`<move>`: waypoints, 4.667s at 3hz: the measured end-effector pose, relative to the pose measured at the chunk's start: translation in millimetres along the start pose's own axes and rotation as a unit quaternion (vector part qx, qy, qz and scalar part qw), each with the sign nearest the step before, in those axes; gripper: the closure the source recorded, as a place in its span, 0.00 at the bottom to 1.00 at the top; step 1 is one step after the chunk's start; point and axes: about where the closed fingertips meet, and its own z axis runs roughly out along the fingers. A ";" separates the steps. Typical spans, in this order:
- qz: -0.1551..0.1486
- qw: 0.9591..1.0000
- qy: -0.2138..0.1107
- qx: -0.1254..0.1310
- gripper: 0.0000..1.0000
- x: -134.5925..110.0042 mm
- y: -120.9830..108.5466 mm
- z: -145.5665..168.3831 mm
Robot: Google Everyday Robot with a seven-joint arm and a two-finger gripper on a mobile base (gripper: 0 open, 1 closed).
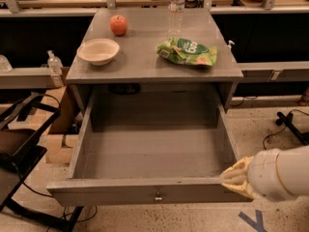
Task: Close top drawer
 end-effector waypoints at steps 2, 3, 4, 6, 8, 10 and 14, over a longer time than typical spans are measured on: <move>0.011 1.000 -0.011 0.000 1.00 36.8 45.0 56.3; 0.014 1.000 -0.017 -0.006 1.00 36.8 51.8 84.3; 0.016 1.000 -0.025 -0.002 1.00 34.8 38.1 110.5; 0.013 1.000 -0.024 0.014 1.00 33.0 -13.5 116.4; 0.014 1.000 -0.025 0.008 1.00 26.3 -37.9 128.1; 0.022 0.999 -0.026 -0.010 1.00 7.0 -102.8 167.3; 0.019 0.999 -0.035 -0.011 1.00 -29.7 -180.4 204.1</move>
Offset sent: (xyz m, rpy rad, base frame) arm -0.0426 0.0236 -0.1140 0.0616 0.0145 -0.0167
